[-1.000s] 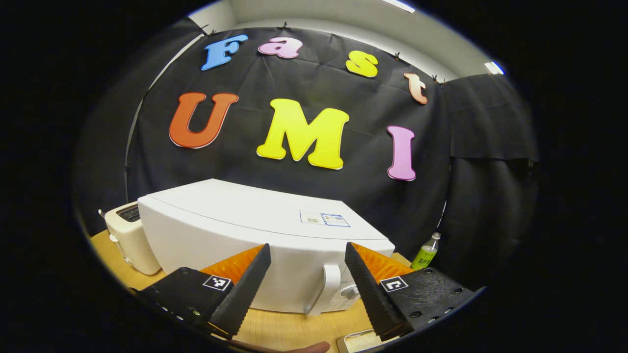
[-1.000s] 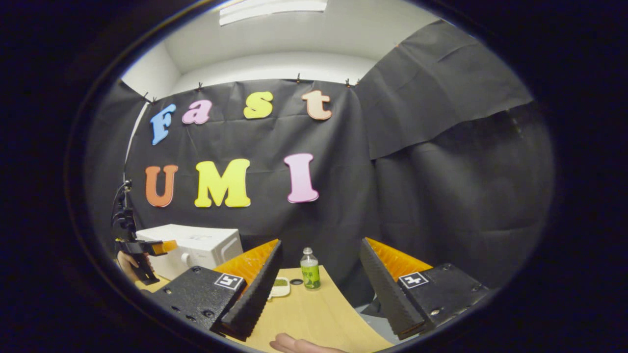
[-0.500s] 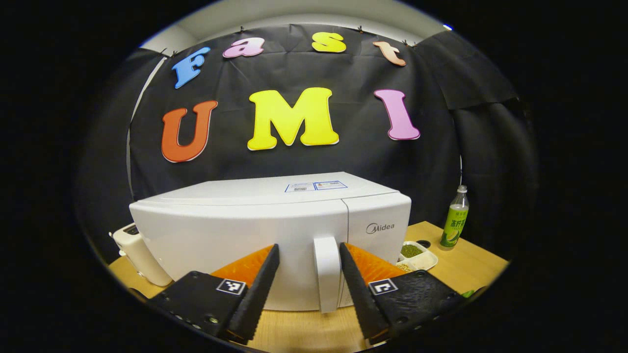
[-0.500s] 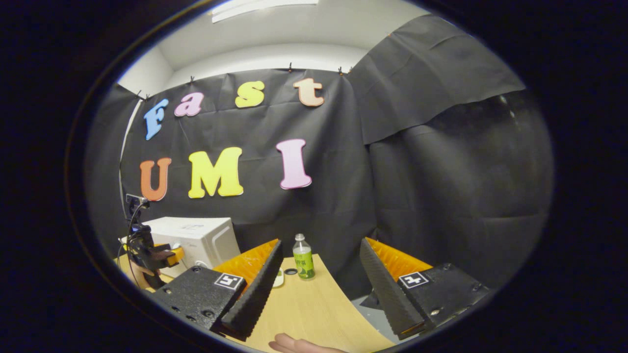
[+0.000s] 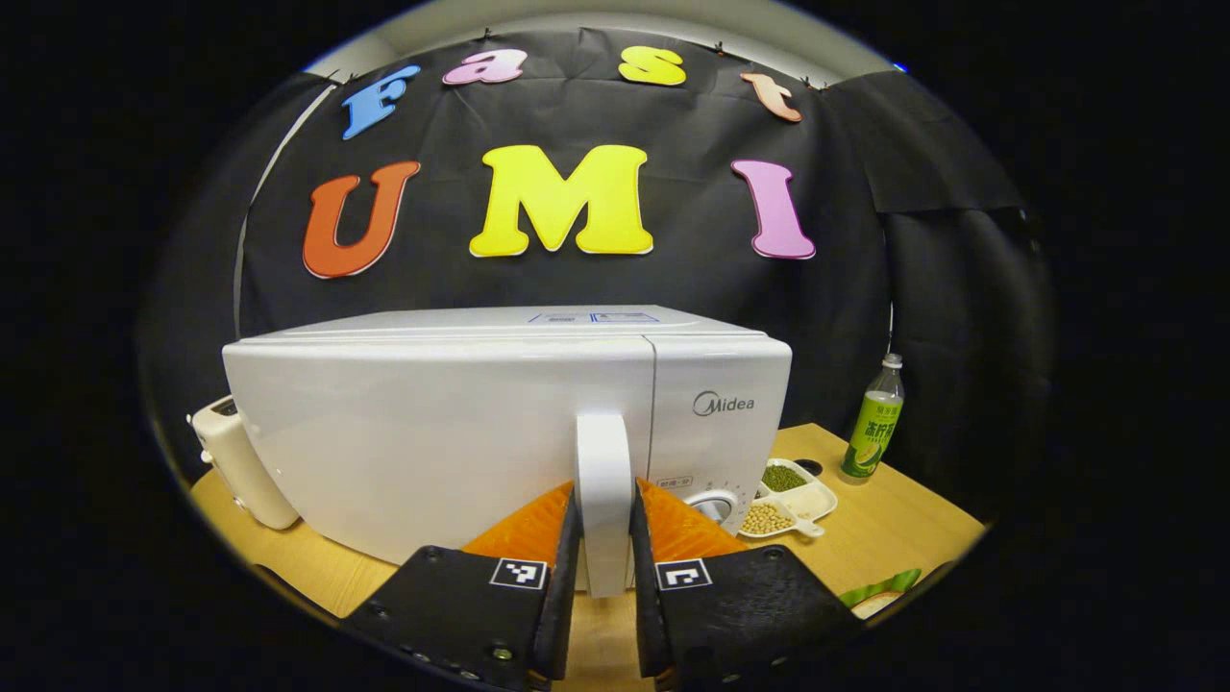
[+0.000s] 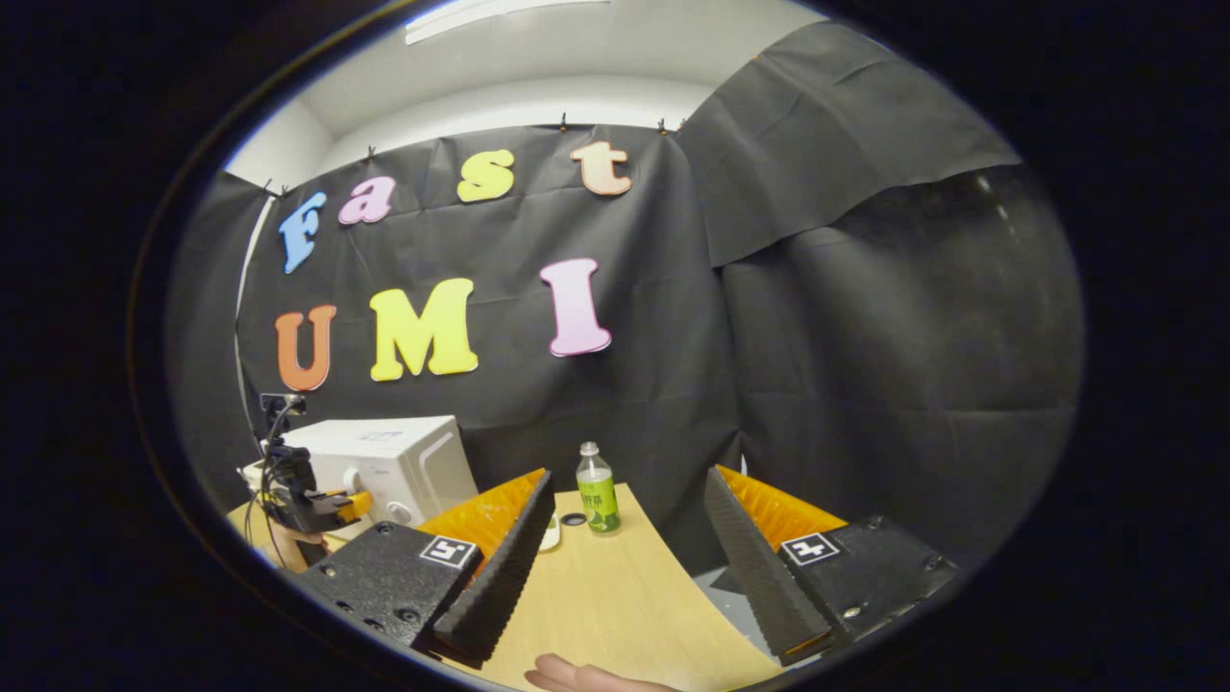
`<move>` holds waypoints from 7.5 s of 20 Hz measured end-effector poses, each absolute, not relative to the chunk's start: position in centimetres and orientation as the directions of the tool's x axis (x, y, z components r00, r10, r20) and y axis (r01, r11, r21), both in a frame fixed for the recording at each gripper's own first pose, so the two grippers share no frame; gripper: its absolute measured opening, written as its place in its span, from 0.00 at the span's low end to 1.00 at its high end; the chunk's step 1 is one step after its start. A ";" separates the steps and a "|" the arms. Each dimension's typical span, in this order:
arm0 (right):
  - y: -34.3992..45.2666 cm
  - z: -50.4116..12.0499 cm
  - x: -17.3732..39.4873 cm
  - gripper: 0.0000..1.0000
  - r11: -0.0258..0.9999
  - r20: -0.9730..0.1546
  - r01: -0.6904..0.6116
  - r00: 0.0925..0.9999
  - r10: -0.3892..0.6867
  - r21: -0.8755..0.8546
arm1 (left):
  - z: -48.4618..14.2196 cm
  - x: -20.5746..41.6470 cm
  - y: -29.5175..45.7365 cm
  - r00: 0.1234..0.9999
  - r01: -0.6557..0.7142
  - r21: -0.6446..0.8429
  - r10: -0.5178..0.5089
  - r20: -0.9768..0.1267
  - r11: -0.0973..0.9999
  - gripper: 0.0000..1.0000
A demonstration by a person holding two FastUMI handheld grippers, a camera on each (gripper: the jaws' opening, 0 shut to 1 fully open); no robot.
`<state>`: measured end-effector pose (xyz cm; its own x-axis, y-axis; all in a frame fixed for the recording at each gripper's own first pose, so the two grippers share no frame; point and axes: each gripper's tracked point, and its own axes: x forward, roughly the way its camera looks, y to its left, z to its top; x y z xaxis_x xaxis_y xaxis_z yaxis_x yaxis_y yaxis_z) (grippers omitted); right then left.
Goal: Open the microwave oven with the left hand, put the food in, and close the microwave oven.
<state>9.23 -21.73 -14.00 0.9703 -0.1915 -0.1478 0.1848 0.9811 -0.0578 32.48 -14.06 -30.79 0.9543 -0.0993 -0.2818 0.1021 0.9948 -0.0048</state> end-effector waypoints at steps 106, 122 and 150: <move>14.7 -29.5 12.6 0.33 0.761 -0.693 -0.585 0.672 0.262 -0.280 | -16.6 4.7 13.2 0.983 -0.143 -0.102 0.130 -0.129 0.984 0.94; 24.9 -36.3 25.4 0.27 0.950 -0.544 -0.309 0.805 0.236 -0.045 | -16.2 5.5 10.2 0.994 -0.013 -0.177 -0.006 -0.105 0.984 0.94; 27.4 -48.2 36.8 0.42 0.719 -0.424 0.320 0.905 -0.040 0.617 | -23.1 5.3 18.7 0.953 -0.219 -0.188 0.168 -0.253 0.958 0.94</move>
